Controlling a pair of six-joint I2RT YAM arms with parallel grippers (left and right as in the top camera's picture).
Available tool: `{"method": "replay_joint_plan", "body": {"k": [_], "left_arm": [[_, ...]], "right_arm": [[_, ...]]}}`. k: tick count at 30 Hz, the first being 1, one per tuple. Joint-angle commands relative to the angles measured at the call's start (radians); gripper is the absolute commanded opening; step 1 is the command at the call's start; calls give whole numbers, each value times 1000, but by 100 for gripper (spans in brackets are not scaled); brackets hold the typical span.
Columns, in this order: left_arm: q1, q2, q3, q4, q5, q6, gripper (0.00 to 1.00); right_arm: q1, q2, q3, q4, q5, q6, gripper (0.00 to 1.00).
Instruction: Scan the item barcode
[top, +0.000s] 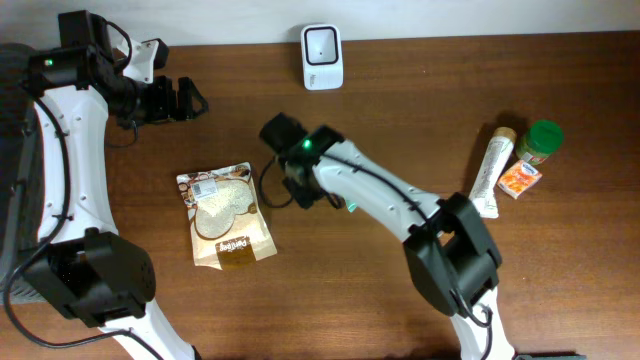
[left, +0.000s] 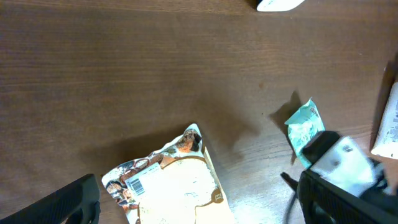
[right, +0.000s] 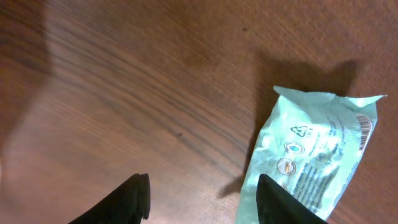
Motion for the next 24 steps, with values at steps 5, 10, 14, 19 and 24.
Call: {"method": "replay_joint_plan", "body": {"k": [5,10,14,19,24], "left_arm": [[-2,-2,6,2,18,9,99],[-2,-2,6,2,18,9,99],[-2,-2,6,2,18,10,99],[-2,-2,6,1,18,9,99],[-2,-2,6,1,17,9,99]], "right_arm": [[-227,-117,145,-130,-428,55,55],[-312,-100,95,-178,-525,4,51],[-286,-90,-8,-124,-562,9,50],[-217,-90,-203,63,-575,121,51],[-200,-90,-325,183,-562,194,51]]}}
